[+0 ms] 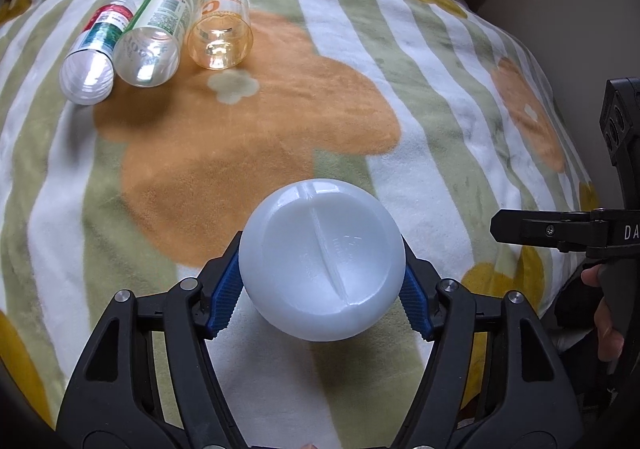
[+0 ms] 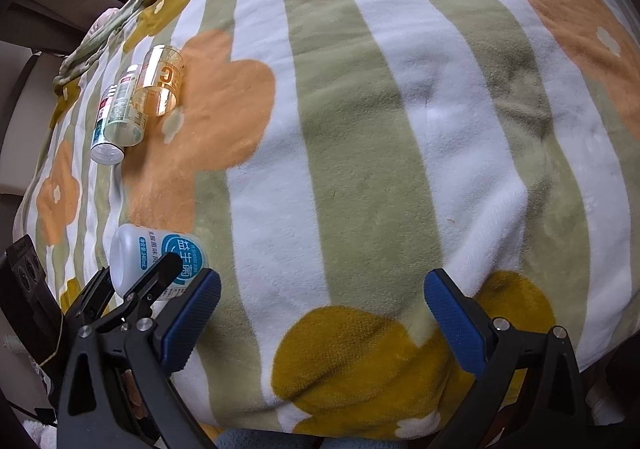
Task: Flip cup upside down
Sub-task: 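Lift and rotate the white bottle upside down with the left gripper, then lower the inverted bottle onto the cover and open the left gripper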
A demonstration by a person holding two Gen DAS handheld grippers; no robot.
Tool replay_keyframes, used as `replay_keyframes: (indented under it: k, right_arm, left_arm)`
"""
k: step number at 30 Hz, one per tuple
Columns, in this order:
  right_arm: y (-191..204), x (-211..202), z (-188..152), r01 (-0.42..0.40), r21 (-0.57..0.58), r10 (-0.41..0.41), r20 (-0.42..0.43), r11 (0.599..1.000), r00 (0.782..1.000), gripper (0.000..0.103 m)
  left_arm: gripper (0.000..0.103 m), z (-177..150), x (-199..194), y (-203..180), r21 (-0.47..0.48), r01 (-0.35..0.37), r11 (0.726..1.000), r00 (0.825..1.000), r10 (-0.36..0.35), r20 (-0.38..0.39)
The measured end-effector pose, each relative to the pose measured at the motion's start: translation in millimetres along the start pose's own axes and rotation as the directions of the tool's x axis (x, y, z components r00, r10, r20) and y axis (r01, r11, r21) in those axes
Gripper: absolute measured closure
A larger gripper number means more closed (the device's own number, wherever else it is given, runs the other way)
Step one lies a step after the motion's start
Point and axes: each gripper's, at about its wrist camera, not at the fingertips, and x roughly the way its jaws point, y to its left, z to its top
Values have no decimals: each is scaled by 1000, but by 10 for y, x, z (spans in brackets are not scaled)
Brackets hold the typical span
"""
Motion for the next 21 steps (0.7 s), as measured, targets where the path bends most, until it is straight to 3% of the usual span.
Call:
replay_keyframes:
  k: [5, 15, 17, 21]
  right_arm:
    - [38, 29, -19, 9, -15, -9, -4, 1000, 1000, 2]
    - [133, 59, -18, 46, -40, -46, 6, 998, 999, 2]
    - [151, 61, -13, 64, -38, -64, 11, 997, 998, 2]
    - [192, 58, -9, 36, -27, -36, -15, 999, 999, 2]
  left_arm:
    - [9, -58, -21, -7, 4, -26, 1000, 1000, 26, 1]
    - [8, 18, -146, -10, 31, -45, 999, 999, 45, 10]
    - [0, 41, -190, -10, 36, -63, 997, 998, 63, 8]
    - [0, 109, -391, 28, 13, -71, 997, 997, 71, 15]
